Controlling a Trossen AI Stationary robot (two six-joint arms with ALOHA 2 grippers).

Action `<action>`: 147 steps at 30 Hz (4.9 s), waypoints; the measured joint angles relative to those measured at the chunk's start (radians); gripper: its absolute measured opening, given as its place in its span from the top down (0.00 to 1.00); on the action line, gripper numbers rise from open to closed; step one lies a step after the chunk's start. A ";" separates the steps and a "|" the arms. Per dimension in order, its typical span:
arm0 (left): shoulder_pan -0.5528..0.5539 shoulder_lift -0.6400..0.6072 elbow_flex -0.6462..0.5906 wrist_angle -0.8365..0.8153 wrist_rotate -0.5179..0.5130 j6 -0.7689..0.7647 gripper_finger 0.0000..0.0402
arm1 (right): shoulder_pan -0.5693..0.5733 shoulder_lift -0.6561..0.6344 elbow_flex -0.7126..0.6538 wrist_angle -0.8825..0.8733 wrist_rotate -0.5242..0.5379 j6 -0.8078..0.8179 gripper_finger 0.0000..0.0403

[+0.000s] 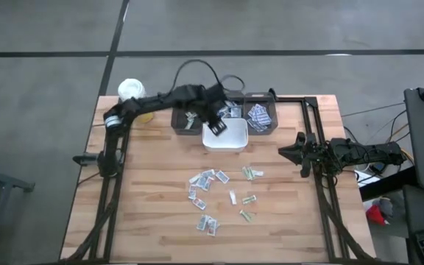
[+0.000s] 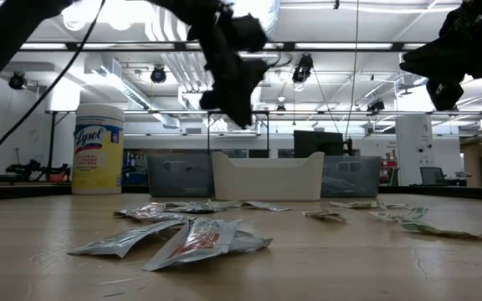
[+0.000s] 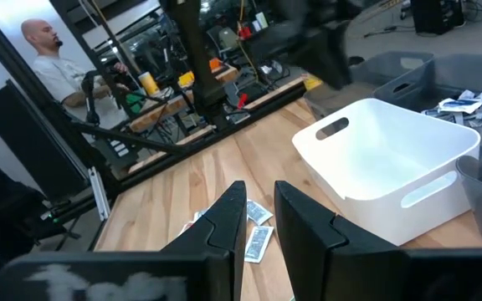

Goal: Pick & Place First Aid Supplies
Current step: Put the green bandage pack into the left black bin

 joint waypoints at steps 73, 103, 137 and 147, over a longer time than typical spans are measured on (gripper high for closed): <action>-0.567 0.322 -0.012 0.315 -0.024 0.580 0.99 | 0.000 0.001 0.000 0.000 0.000 0.000 0.84; -0.514 0.146 0.408 -0.341 -0.817 0.316 1.00 | 0.000 0.000 0.000 0.000 0.000 0.000 0.84; 0.201 0.011 -0.107 -0.164 -0.335 -0.212 1.00 | 0.000 0.001 0.000 0.000 0.000 0.000 0.84; 0.225 0.012 -0.307 0.028 -0.303 -0.210 1.00 | 0.000 0.001 0.000 0.000 0.000 0.000 0.84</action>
